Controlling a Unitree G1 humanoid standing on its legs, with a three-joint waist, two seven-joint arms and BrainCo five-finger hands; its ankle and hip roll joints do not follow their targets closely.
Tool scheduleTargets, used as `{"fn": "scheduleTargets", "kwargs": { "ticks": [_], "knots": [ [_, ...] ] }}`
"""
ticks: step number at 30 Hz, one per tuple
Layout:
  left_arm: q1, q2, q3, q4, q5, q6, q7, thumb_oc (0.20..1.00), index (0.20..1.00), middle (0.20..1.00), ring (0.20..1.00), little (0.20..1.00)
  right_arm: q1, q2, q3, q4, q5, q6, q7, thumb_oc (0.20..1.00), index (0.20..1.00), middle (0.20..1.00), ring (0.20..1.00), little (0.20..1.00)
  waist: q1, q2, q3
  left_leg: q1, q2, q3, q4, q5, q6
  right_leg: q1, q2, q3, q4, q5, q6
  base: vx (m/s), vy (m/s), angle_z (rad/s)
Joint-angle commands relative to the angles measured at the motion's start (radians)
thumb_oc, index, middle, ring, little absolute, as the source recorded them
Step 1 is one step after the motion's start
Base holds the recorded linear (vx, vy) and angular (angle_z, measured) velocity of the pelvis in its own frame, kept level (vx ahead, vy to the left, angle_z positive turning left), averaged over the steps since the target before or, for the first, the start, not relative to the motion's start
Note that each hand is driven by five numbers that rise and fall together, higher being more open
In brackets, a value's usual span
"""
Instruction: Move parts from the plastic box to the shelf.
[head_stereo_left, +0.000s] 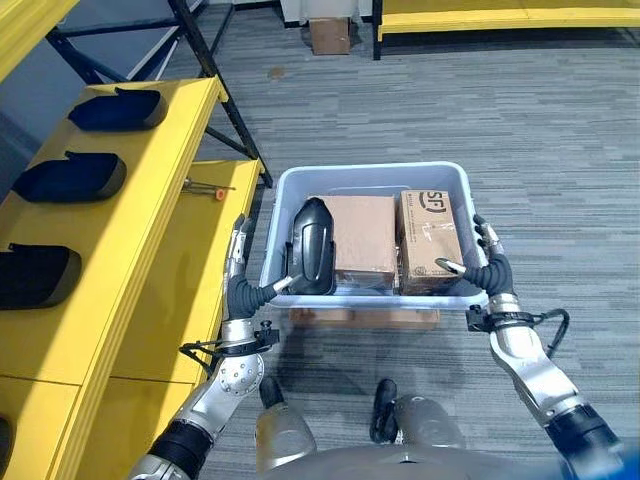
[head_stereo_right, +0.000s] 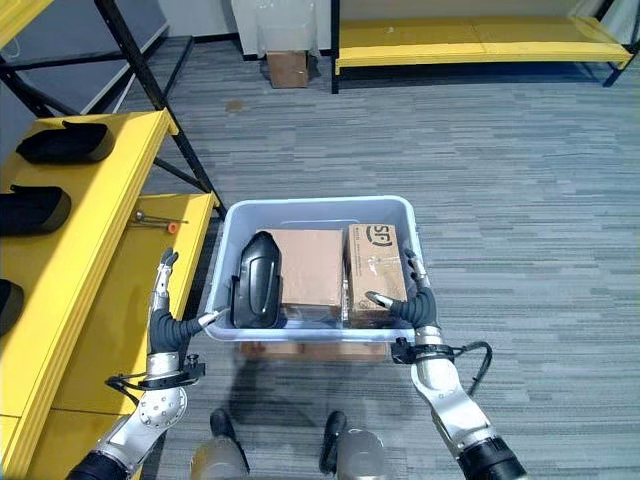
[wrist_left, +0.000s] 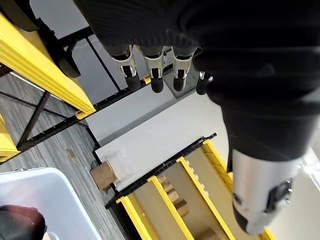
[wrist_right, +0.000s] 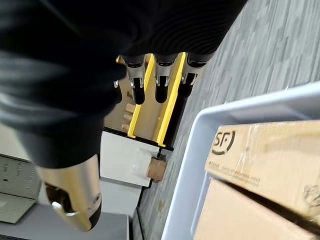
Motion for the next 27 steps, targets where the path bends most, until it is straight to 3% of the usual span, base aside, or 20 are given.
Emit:
{"fn": "scheduleTargets", "kwargs": {
  "ticks": [1, 5, 12, 20, 23, 27],
  "knots": [
    [-0.001, -0.004, 0.040, -0.072, -0.030, -0.047, -0.032, 1.000, 1.000, 1.000, 1.000, 1.000, -0.020, -0.003, -0.014, -0.047, 0.047, -0.051, -0.018, 1.000, 1.000, 1.000, 1.000, 1.000, 0.031, -0.003, -0.018, 0.040, -0.045, 0.037, 0.010, 0.040, 0.030, 0.018, -0.088, -0.005, 0.048, 0.038, 0.085, 0.04, 0.150, 0.10],
    [-0.010, 0.002, 0.016, -0.089, -0.028, -0.044, -0.031, 1.000, 1.000, 1.000, 1.000, 1.000, -0.058, 0.022, -0.020, -0.041, 0.058, -0.063, -0.030, 1.000, 1.000, 1.000, 1.000, 1.000, 0.047, -0.007, 0.003, 0.049, -0.095, 0.000, -0.008, -0.021, 0.053, -0.001, -0.091, 0.022, 0.042, 0.065, 0.105, 0.04, 0.121, 0.34],
    [-0.044, 0.020, -0.012, -0.097, -0.038, -0.047, -0.011, 1.000, 1.000, 1.000, 1.000, 1.000, -0.181, 0.046, -0.017, 0.007, 0.141, -0.018, -0.023, 1.000, 1.000, 1.000, 1.000, 1.000, 0.083, -0.002, 0.057, 0.010, -0.121, -0.038, -0.002, -0.030, 0.065, -0.038, -0.100, 0.026, 0.064, 0.067, 0.114, -0.03, 0.080, 0.14],
    [-0.161, 0.041, -0.072, -0.109, -0.089, -0.045, -0.018, 1.000, 1.000, 1.000, 1.000, 1.000, -0.506, 0.047, -0.028, 0.267, 0.214, 0.087, -0.097, 1.000, 1.000, 1.000, 1.000, 1.000, 0.156, 0.027, 0.151, -0.106, -0.127, -0.090, 0.069, -0.025, 0.064, -0.128, -0.133, -0.008, 0.181, 0.045, 0.099, -0.09, 0.026, 0.12],
    [-0.207, 0.041, -0.097, -0.141, -0.119, -0.033, -0.030, 1.000, 1.000, 1.000, 1.000, 1.000, -0.654, 0.021, -0.054, 0.472, 0.243, 0.122, -0.114, 1.000, 1.000, 1.000, 1.000, 1.000, 0.189, 0.050, 0.196, -0.170, -0.137, -0.112, 0.108, -0.023, 0.065, -0.185, -0.157, -0.019, 0.249, 0.030, 0.090, -0.13, 0.029, 0.19],
    [-0.239, 0.039, -0.116, -0.168, -0.144, -0.024, -0.027, 1.000, 1.000, 1.000, 1.000, 1.000, -0.750, -0.003, -0.065, 0.642, 0.286, 0.113, -0.090, 1.000, 1.000, 1.000, 1.000, 1.000, 0.208, 0.074, 0.242, -0.222, -0.150, -0.120, 0.133, -0.020, 0.070, -0.241, -0.181, -0.024, 0.307, 0.019, 0.085, -0.11, 0.035, 0.11]
  ]
}}
